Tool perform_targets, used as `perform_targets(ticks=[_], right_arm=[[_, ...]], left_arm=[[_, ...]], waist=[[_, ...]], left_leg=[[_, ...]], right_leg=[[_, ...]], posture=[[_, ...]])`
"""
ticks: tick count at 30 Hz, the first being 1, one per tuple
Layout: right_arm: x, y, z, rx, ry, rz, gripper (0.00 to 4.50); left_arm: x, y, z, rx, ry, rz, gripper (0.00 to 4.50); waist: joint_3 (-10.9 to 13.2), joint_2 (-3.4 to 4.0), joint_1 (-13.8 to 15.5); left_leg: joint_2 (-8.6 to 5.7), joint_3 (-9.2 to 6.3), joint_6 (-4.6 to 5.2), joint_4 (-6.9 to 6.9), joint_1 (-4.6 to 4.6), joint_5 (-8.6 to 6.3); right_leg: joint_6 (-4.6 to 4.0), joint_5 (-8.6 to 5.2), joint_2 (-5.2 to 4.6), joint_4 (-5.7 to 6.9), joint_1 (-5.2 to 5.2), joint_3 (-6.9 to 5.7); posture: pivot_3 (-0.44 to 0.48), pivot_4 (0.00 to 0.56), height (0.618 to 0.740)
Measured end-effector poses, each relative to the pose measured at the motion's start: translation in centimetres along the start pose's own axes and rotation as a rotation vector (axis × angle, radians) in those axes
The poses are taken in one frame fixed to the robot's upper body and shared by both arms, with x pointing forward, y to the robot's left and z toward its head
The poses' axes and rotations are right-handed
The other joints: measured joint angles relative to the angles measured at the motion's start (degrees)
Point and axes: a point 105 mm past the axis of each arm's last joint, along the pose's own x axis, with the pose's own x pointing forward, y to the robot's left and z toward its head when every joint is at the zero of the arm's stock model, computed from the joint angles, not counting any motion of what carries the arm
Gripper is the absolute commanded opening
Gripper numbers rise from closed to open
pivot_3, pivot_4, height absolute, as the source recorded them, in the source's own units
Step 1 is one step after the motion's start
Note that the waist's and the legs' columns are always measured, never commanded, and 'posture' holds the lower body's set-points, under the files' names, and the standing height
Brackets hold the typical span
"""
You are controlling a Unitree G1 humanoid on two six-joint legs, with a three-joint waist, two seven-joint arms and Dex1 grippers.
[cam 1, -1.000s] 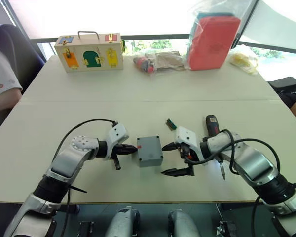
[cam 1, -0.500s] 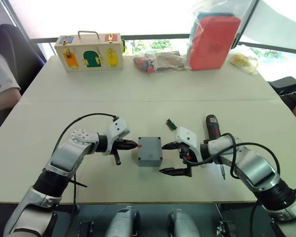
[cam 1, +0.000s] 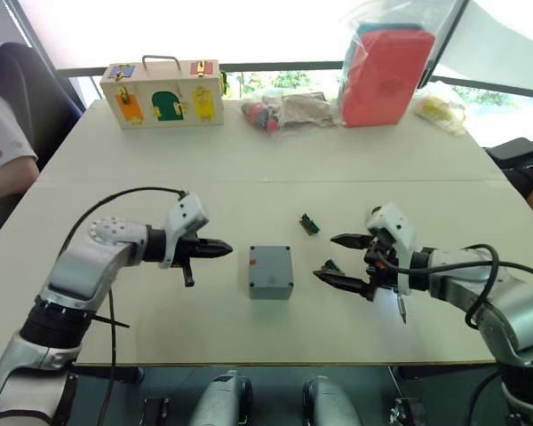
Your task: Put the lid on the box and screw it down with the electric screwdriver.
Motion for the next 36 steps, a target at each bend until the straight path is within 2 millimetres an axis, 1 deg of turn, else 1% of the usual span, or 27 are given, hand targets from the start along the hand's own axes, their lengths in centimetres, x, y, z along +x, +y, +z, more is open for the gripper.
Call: perform_targets(ticks=[2, 4, 5, 8, 9, 11, 22, 26, 29, 30, 33, 36], right_arm=[[0.2, -0.3, -1.0, 0.05, -0.007, -0.043, 4.27], [0.5, -0.5, -1.9, 0.092, -0.003, -0.077, 3.84], [0.6, -0.6, -2.1, 0.103, -0.005, -0.089, 3.75], [0.7, -0.8, -2.4, 0.111, -0.014, -0.127, 2.68], [0.7, -0.9, -2.5, 0.107, -0.012, -0.137, 2.26], [0.8, -1.1, -2.7, 0.103, -0.006, -0.155, 2.26], [1.6, -1.5, -4.0, 0.114, 0.031, -0.183, 2.26], [1.7, -1.6, -4.2, 0.12, 0.037, -0.188, 2.26], [1.7, -1.6, -4.2, 0.119, 0.034, -0.188, 1.51], [1.7, -1.6, -4.2, 0.118, 0.033, -0.188, 1.06], [1.7, -1.6, -4.1, 0.117, 0.03, -0.189, 0.02], [1.8, -1.6, -4.1, 0.118, 0.026, -0.191, 0.02]], left_arm=[[0.1, -0.7, 1.5, 0.024, -0.028, -0.04, 0.0], [0.1, -1.5, 2.4, 0.053, -0.039, -0.076, 0.0], [0.2, -1.7, 2.5, 0.058, -0.04, -0.085, 0.0], [0.3, -1.8, 2.6, 0.06, -0.036, -0.094, 0.0], [0.3, -1.8, 2.6, 0.061, -0.035, -0.095, 0.0], [0.2, -1.8, 2.5, 0.063, -0.033, -0.095, 0.0], [0.6, -2.2, 2.3, 0.084, -0.025, -0.131, 0.0], [0.7, -2.3, 2.2, 0.091, -0.026, -0.13, 0.0], [0.7, -2.3, 1.6, 0.077, -0.018, -0.128, 0.0], [0.7, -2.3, 1.5, 0.074, -0.015, -0.128, 0.0], [0.7, -2.3, 1.4, 0.074, -0.013, -0.127, 0.0], [0.7, -2.4, 1.3, 0.074, -0.013, -0.127, 0.0]], waist=[[-0.02, -0.02, -0.06], [-0.02, -0.02, -0.15], [-0.02, -0.02, -0.19], [-0.02, -0.01, -0.21], [-0.01, -0.02, -0.22], [-0.02, -0.02, -0.11], [-0.02, -0.02, -0.13], [-0.02, -0.02, -0.14], [-0.02, -0.02, -0.15], [-0.02, -0.02, -0.13], [-0.02, -0.02, -0.1], [-0.02, -0.02, -0.15]], left_leg=[[0.0, 0.01, -0.09, 0.0, 0.0, 0.05], [-0.01, 0.03, -0.27, -0.01, 0.0, 0.16], [0.0, 0.04, -0.28, -0.01, 0.01, 0.17], [0.01, 0.05, -0.23, -0.01, 0.03, 0.15], [0.01, 0.05, -0.16, -0.01, 0.03, 0.11], [0.0, 0.05, 0.02, 0.0, 0.03, 0.01], [0.0, 0.05, 0.03, 0.0, 0.04, 0.0], [0.0, 0.05, 0.03, 0.0, 0.04, 0.01], [0.0, 0.05, 0.03, 0.0, 0.04, 0.0], [0.0, 0.05, 0.03, 0.0, 0.04, 0.0], [0.0, 0.05, 0.04, 0.0, 0.04, 0.0], [0.0, 0.05, 0.03, 0.0, 0.04, 0.01]], right_leg=[[0.0, 0.0, 0.02, -0.01, 0.01, 0.0], [0.0, 0.0, 0.05, 0.0, -0.01, -0.01], [0.0, 0.0, 0.07, 0.0, -0.01, -0.02], [0.01, -0.01, 0.12, 0.05, -0.02, -0.01], [0.01, -0.01, 0.13, 0.06, -0.01, -0.02], [0.01, -0.01, 0.13, 0.05, 0.0, -0.02], [0.02, -0.01, 0.16, 0.06, 0.01, -0.02], [0.02, -0.02, 0.16, 0.06, 0.02, -0.02], [0.02, -0.01, 0.17, 0.06, 0.01, -0.02], [0.02, -0.02, 0.17, 0.06, 0.02, -0.02], [0.02, -0.02, 0.16, 0.06, 0.02, -0.02], [0.02, -0.02, 0.17, 0.06, 0.02, -0.01]], posture=[[0.0, 0.15, 0.74], [0.0, 0.15, 0.74], [0.0, 0.15, 0.74], [0.0, 0.15, 0.74], [0.0, 0.15, 0.74], [0.0, 0.15, 0.74], [0.0, 0.15, 0.74], [0.0, 0.15, 0.74], [0.0, 0.15, 0.74], [0.0, 0.15, 0.74], [0.0, 0.15, 0.74], [0.0, 0.15, 0.74]])
